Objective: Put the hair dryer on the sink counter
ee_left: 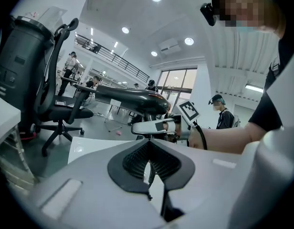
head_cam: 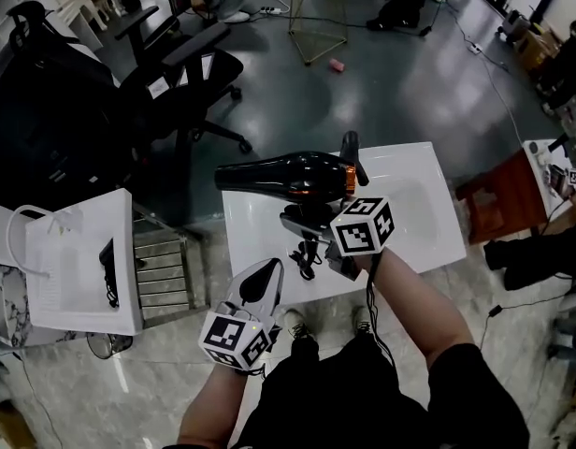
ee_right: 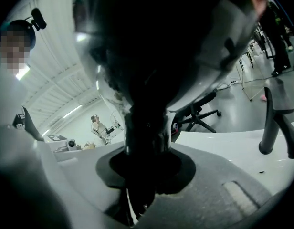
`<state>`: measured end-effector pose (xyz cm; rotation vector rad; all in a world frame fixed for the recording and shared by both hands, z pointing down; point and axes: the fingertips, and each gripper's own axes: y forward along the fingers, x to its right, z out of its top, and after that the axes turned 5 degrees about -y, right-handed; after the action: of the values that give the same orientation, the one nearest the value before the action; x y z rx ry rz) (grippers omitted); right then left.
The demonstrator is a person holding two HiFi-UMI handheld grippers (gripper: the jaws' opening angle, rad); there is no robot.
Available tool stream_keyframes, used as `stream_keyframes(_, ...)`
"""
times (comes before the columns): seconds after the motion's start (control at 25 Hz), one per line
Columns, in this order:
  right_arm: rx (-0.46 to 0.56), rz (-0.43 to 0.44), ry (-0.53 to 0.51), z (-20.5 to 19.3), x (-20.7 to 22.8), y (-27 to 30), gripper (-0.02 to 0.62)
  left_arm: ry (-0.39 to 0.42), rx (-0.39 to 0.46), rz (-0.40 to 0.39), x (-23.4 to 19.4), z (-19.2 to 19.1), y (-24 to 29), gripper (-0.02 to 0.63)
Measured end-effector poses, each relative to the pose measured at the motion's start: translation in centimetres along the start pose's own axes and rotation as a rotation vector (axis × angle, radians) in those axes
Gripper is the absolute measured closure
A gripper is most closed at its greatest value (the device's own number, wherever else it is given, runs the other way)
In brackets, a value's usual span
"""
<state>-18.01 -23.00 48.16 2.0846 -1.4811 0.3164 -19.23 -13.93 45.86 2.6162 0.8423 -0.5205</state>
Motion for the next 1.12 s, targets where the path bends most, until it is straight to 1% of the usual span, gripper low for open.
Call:
stream_keyframes(0.24, -0.03, 0.029, 0.091, -1.4, 2.3, 1.6, 0.514, -0.019, -0.024, -0.007, -0.3, -1.1, 0.9, 0.603)
stream_keyframes(0.52, -0.096, -0.013, 0.126, -4.1, 5.3, 3.5, 0.515, -0.035, -0.039, 0.005, -1.2, -1.5, 1.3, 0.603)
stream_keyframes(0.76, -0.09, -0.03, 0.252, -6.5, 8.8, 4.8, 0.515, -0.051, -0.059, 0.017, -2.0, -2.4, 1.1, 0.603)
stream_keyframes(0.88, -0.094, -0.027, 0.313, -7.4, 9.8, 5.5, 0.515, -0.057, -0.068, 0.025, -2.5, -2.9, 1.0, 0.603)
stream_keyframes(1.12, -0.085, -0.028, 0.396, -8.7, 11.8, 6.3, 0.515, -0.064, -0.077, 0.033, -3.1, -3.5, 1.2, 0.603)
